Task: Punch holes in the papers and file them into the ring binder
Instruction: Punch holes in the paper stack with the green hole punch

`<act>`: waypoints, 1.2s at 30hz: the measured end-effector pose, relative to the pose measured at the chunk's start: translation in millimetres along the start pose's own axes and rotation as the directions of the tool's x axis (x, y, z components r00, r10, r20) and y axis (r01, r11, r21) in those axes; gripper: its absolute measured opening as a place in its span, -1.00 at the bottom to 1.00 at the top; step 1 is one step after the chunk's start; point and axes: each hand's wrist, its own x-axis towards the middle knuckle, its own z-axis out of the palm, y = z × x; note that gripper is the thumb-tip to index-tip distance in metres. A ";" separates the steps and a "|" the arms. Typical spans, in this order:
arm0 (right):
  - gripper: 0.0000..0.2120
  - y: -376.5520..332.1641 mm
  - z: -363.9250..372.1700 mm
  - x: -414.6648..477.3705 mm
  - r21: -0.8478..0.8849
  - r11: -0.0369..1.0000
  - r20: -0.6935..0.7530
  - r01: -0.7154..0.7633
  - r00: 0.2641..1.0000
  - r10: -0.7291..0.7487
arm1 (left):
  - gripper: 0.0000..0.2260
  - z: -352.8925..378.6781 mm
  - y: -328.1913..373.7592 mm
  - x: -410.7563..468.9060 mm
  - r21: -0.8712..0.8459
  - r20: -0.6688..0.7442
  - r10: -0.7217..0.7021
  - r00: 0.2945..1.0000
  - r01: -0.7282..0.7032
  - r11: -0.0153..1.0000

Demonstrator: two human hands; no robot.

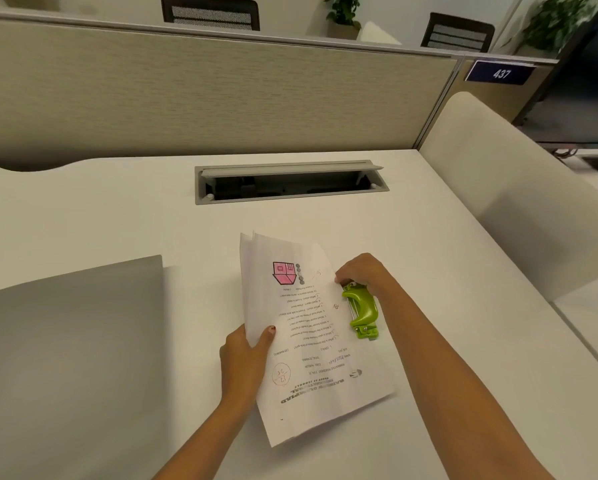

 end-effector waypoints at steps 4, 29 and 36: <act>-0.73 3.9 -0.3 0.2 0.046 0.999 -0.005 -0.002 1.000 0.002 | -0.90 -2.6 -0.4 3.9 0.029 0.004 0.000 1.000 0.000 1.000; -0.56 6.0 -8.7 1.8 -0.168 0.984 0.043 0.068 0.997 -0.061 | -0.91 -13.2 -6.4 5.3 0.060 0.044 0.058 0.997 -0.061 0.996; -0.82 10.1 -0.3 2.5 -0.089 0.989 0.021 0.119 0.993 -0.118 | -0.95 -14.1 -3.2 8.4 0.098 0.029 0.116 0.993 -0.118 0.988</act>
